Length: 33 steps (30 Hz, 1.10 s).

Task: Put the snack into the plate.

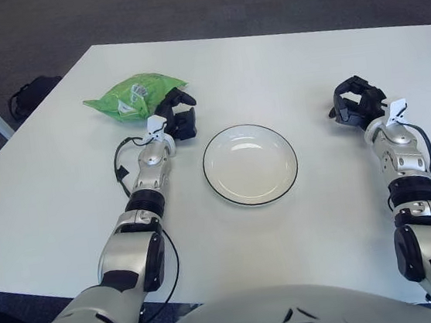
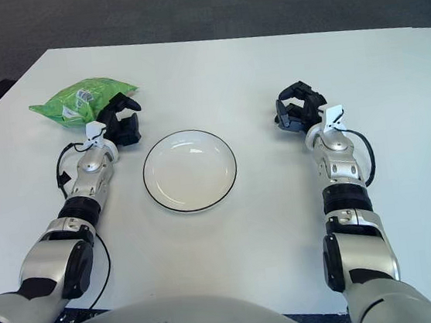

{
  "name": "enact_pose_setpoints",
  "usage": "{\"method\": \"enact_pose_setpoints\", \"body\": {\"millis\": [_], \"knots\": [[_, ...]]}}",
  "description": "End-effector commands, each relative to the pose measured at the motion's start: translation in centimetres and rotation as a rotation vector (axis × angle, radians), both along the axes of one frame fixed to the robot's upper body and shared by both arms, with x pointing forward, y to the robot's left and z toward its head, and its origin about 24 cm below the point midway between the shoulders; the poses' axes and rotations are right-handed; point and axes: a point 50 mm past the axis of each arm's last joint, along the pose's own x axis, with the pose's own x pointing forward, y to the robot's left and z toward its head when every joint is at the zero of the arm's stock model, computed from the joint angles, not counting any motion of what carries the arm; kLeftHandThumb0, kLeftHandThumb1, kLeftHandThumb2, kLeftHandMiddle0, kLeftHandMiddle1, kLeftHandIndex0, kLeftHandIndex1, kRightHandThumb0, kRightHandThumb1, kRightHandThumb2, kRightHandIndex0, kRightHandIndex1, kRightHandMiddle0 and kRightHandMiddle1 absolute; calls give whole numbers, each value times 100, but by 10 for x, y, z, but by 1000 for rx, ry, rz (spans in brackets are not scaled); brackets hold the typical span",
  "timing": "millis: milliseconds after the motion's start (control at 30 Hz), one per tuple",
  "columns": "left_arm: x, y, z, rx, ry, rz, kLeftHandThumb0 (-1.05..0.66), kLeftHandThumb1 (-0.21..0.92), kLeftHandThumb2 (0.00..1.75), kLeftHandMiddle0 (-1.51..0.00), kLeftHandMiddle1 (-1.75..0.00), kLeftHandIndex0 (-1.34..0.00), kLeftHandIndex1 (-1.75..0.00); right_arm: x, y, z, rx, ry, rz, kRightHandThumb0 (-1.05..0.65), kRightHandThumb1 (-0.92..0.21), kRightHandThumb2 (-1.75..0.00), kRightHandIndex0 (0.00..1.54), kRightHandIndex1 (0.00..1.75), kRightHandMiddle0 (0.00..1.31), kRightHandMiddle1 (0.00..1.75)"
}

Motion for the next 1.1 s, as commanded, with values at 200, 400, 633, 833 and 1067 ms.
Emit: {"method": "enact_pose_setpoints", "body": {"millis": [200,400,633,833,1067], "knots": [[-22,-3,-42,2,165,-14,-45,42,119,-126,-175,-53,-175,-34,5,-67,44,304,-9,-1,-39,-115,66,149,37,175],[-23,-3,-42,3,166,-12,-44,42,118,-125,-175,-53,-175,-34,5,-67,43,308,-10,-1,-39,-116,66,150,37,175],[-23,-2,-42,-3,156,-5,-44,43,117,-124,-175,-52,-175,-35,5,-67,44,311,-8,-1,-40,-114,66,150,36,175],[-22,-1,-41,-1,150,9,-44,43,117,-125,-175,-52,-175,-34,5,-67,47,309,-8,-1,-40,-114,66,150,35,175],[-23,1,-38,49,96,36,-44,43,117,-126,-175,-52,-175,-34,6,-67,40,308,-7,-1,-40,-115,66,149,36,175]]}}
